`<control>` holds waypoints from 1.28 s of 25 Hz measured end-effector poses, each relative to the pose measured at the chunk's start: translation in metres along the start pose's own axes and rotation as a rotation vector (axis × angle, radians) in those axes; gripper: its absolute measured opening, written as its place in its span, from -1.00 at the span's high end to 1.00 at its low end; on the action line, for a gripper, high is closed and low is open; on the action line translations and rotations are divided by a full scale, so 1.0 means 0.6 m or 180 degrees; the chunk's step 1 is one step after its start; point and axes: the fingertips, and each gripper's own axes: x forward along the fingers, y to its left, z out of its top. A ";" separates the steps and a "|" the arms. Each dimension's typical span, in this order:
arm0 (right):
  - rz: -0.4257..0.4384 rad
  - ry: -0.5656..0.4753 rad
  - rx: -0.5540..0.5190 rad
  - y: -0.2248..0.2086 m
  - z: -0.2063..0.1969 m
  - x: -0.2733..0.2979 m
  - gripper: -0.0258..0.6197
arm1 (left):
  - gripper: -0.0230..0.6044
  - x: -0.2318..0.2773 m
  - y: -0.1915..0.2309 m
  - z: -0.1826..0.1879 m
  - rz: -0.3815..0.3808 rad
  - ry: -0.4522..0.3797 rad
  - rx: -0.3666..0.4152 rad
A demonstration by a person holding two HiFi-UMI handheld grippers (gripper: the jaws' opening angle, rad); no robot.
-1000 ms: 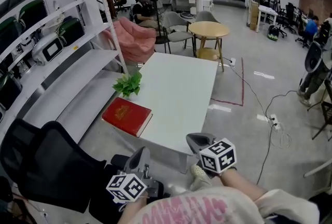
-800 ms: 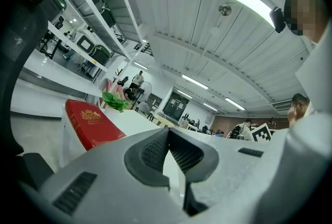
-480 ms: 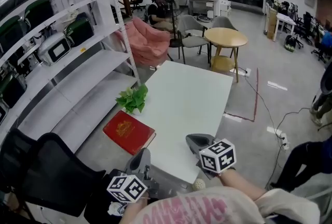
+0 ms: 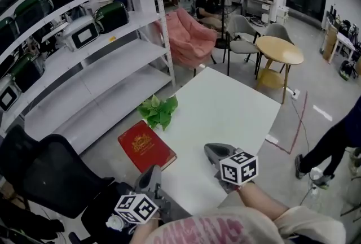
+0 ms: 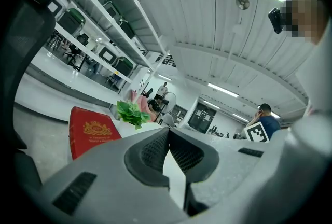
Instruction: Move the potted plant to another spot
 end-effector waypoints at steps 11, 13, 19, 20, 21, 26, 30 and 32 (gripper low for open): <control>0.0540 0.0381 -0.0057 -0.014 -0.013 0.132 0.90 | 0.92 -0.028 0.070 -0.008 0.0737 -0.0157 -0.0245; 0.0619 0.0457 -0.0078 -0.012 -0.019 0.155 0.90 | 0.92 -0.038 0.082 -0.007 0.0863 -0.0177 -0.0261; 0.0721 0.0651 -0.0349 -0.025 -0.040 0.221 0.90 | 0.92 -0.081 0.114 -0.012 0.1284 -0.0248 -0.0200; 0.0736 0.0665 -0.0355 -0.028 -0.042 0.232 0.90 | 0.92 -0.086 0.119 -0.016 0.1358 -0.0212 -0.0122; 0.0758 0.0676 -0.0366 -0.030 -0.043 0.242 0.90 | 0.92 -0.089 0.123 -0.020 0.1428 -0.0160 -0.0047; 0.0838 0.0720 -0.0457 -0.045 -0.051 0.286 0.90 | 0.92 -0.097 0.145 -0.040 0.1630 -0.0103 -0.0219; 0.0880 0.0761 -0.0430 -0.058 -0.054 0.321 0.90 | 0.92 -0.106 0.155 -0.046 0.1763 -0.0094 -0.0368; 0.0910 0.0762 -0.0472 -0.062 -0.052 0.339 0.82 | 0.92 -0.116 0.159 -0.046 0.1845 -0.0094 -0.0388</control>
